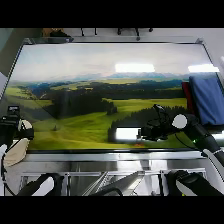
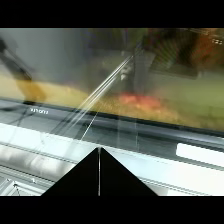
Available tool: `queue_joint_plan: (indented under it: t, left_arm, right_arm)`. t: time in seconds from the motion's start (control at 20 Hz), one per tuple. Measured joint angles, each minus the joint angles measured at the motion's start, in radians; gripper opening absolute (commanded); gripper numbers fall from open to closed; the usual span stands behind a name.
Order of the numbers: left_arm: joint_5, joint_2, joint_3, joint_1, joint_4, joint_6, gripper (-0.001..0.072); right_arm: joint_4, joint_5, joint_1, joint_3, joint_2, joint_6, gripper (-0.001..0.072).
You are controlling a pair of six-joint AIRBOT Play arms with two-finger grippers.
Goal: Fold the shirts.
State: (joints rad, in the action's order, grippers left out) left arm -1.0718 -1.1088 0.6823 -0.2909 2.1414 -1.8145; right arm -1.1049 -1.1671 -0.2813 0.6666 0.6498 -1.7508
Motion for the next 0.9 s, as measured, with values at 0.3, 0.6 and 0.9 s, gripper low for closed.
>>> queue_joint_plan:
  t: [0.3,0.6,0.9]
  left_arm:
    - [0.075,-0.132,0.001,-0.088,0.005,0.000,0.0520]
    - [0.027,-0.190,0.109,-0.087,-0.001,0.022,0.0011]
    - [-0.134,-0.062,0.440,0.123,-0.328,0.163,0.0012]
  right_arm:
    - [0.000,0.000,0.000,0.000,0.000,0.000,0.0018]
    - [0.000,0.000,0.000,0.000,0.000,0.000,0.0018]
    - [0.000,0.000,0.000,0.000,0.000,0.000,0.0018]
